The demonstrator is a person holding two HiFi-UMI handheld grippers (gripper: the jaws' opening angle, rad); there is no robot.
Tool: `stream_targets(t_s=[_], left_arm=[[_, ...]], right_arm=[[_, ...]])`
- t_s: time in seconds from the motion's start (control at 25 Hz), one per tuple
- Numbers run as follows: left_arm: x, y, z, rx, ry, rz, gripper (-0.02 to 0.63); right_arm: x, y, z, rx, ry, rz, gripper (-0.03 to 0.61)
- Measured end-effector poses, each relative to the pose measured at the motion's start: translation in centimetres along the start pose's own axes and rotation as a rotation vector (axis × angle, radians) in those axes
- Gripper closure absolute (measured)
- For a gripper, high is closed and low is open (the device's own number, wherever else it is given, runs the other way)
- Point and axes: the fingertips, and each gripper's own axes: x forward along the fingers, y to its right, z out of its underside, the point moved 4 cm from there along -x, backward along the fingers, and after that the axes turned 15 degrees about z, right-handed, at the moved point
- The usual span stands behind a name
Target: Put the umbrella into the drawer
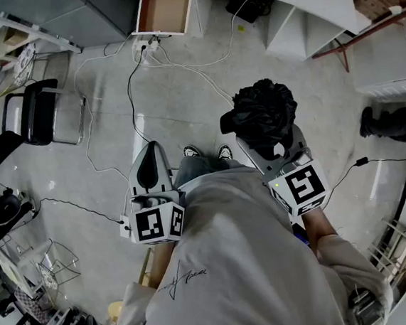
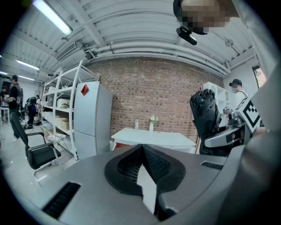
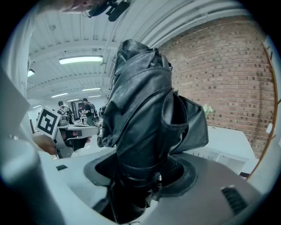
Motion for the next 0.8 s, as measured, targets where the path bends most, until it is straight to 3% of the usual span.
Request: stream_targets(t_s=[0.28, 0.44, 0.8], left_arm=[[-1.1, 1.4, 0.0, -0.027, 0.049, -0.016, 0.604], [-1.9, 1.4, 0.9, -0.049, 0.030, -0.040, 0.604], [-2.5, -1.2, 0.5, -0.069, 0.028, -0.081, 0.604]], right_arm=[[-1.4, 0.0, -0.2, -0.031, 0.029, -0.008, 0.311], [-1.1, -0.2, 0.0, -0.024, 0.028, -0.027, 0.310], [1.4, -2.1, -1.2, 0.012, 0.025, -0.103, 0.305]])
